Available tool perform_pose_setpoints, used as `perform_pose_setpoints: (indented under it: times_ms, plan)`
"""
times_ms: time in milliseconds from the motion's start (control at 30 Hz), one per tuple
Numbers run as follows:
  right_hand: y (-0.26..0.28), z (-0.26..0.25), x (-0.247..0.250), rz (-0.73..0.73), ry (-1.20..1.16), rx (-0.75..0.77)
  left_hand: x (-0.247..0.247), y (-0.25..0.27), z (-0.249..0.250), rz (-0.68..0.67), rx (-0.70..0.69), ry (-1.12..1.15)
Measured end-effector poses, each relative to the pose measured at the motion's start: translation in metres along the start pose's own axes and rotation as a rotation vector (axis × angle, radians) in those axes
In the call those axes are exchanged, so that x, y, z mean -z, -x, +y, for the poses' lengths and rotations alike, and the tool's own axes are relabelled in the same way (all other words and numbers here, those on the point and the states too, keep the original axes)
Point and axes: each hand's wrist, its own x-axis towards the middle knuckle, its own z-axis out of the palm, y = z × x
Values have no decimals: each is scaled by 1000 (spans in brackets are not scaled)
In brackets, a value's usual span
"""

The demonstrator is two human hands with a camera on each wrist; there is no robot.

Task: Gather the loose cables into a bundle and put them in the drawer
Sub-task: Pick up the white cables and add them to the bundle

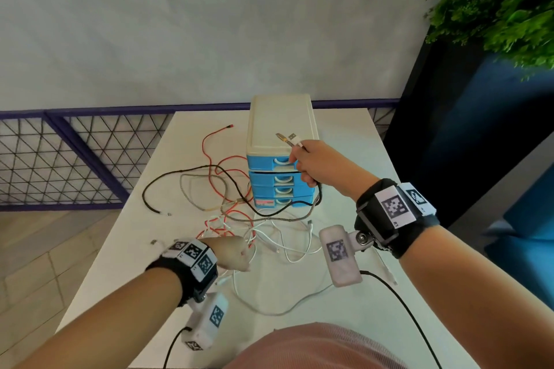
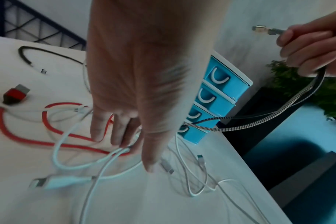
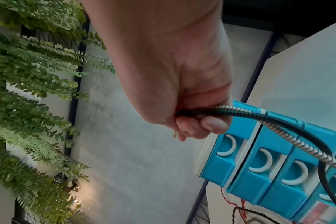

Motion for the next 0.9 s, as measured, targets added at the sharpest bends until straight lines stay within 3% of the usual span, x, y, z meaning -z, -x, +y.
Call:
perform_pose_setpoints:
  times_ms: [100, 267, 367, 467, 533, 600, 667, 733, 833, 900]
  plan:
    - [2, -2, -2, -21, 8, 6, -5, -8, -7, 79, 25, 79]
    - [4, 3, -4, -60, 33, 44, 1, 4, -5, 110, 20, 417]
    - [1, 13, -7, -99, 83, 42, 26, 26, 12, 156, -82, 563]
    - [1, 21, -17, -214, -13, -73, 61, 52, 38, 362, -194, 496]
    - [2, 23, -25, -290, -164, -109, 77, 67, 56, 512, -294, 615]
    - [0, 21, -29, -265, -394, -94, 84, 78, 71, 593, -375, 715]
    - [-3, 15, -28, -160, -654, -82, 81, 82, 76, 592, -414, 746]
    - [-5, 9, -22, -74, -788, -31, 72, 83, 76, 508, -441, 704]
    - [-4, 3, -11, -38, -805, 39, 56, 79, 69, 397, -405, 586]
    - [-2, 1, -6, -67, -754, 49, 46, 76, 65, 394, -369, 600]
